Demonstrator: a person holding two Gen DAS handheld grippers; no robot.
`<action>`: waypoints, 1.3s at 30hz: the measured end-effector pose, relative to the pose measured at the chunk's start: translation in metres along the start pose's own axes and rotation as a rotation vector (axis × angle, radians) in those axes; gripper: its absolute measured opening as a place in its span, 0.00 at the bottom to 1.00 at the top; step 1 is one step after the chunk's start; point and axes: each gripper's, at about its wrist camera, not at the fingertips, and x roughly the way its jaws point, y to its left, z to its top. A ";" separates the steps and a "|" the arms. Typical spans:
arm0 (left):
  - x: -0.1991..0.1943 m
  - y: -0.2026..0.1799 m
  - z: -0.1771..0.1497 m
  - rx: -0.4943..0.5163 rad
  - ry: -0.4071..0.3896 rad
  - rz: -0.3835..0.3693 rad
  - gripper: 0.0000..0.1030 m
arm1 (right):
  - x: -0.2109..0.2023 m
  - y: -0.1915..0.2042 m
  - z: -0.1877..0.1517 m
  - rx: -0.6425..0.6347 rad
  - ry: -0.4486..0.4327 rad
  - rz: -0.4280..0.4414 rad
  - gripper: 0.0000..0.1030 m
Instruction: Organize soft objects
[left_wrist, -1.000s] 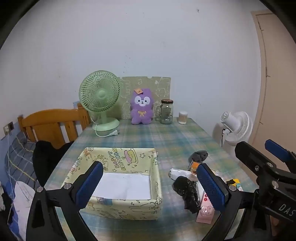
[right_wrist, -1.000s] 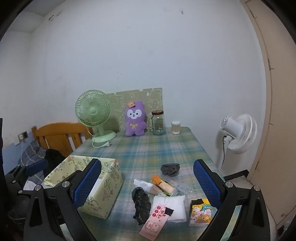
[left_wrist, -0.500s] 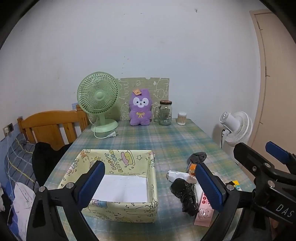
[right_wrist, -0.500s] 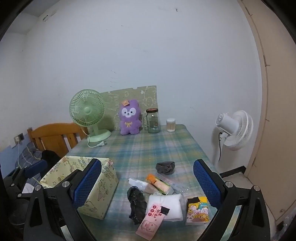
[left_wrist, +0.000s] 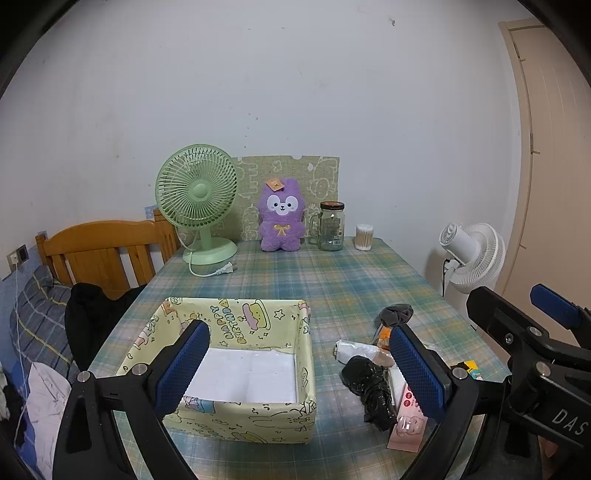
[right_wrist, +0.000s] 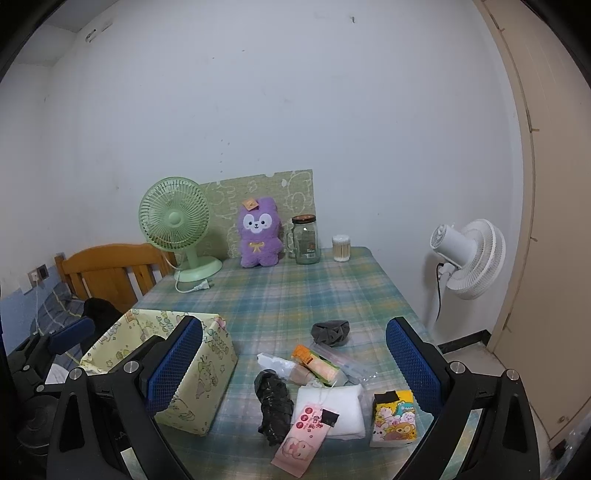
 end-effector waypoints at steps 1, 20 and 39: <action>0.000 0.000 0.000 -0.002 -0.001 -0.003 0.96 | 0.000 -0.001 0.000 0.003 -0.001 0.003 0.98; -0.003 0.001 0.001 -0.010 -0.007 -0.001 0.96 | -0.001 0.001 0.001 0.001 -0.007 -0.008 0.98; -0.002 -0.001 0.000 -0.001 -0.011 0.002 0.96 | -0.003 -0.001 0.002 -0.002 -0.016 -0.024 0.98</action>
